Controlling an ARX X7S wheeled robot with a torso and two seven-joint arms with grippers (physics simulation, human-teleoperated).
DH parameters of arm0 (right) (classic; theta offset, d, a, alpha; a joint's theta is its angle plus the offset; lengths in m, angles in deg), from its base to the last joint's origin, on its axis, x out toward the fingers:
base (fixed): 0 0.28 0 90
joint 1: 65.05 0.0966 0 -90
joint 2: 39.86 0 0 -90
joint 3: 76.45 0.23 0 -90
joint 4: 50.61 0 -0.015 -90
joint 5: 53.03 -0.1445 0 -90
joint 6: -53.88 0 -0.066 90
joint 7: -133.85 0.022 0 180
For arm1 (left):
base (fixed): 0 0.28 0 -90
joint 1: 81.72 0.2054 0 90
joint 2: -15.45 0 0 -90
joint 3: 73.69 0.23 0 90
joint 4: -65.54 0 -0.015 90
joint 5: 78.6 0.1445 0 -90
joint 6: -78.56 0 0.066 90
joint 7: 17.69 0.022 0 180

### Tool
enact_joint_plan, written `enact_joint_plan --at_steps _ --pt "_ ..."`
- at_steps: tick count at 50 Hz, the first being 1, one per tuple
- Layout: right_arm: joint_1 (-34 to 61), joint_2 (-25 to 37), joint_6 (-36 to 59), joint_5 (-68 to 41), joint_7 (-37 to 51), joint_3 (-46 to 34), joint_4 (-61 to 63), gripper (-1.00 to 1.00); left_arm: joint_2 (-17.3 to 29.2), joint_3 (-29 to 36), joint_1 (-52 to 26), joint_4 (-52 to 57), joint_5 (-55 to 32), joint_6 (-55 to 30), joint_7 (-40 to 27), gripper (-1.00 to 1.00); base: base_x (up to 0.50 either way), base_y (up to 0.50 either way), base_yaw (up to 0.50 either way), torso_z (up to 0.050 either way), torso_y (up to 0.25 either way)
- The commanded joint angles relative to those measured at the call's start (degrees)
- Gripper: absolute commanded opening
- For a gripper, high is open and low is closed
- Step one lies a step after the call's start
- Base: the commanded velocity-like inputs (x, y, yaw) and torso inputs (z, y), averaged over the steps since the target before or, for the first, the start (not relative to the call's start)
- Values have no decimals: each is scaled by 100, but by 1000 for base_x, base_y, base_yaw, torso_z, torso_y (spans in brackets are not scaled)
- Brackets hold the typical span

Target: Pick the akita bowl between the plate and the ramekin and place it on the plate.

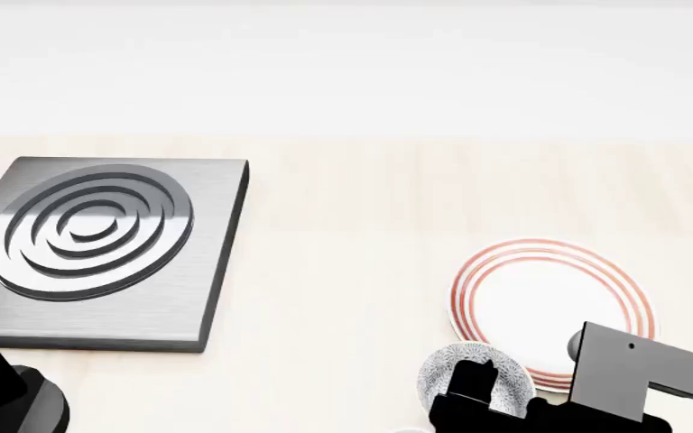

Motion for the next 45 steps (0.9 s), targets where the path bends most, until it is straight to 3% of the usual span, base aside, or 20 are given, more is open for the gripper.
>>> enact_joint_plan --at_steps 1,45 --pt "79 113 122 -32 -25 -105 -191 100 6 15 -10 -21 -10 13 -10 100 0 0 0 0 0" --pt "401 347 -208 130 -334 -430 -1351 100 38 64 -12 -52 -67 55 -38 100 0 0 0 0 0"
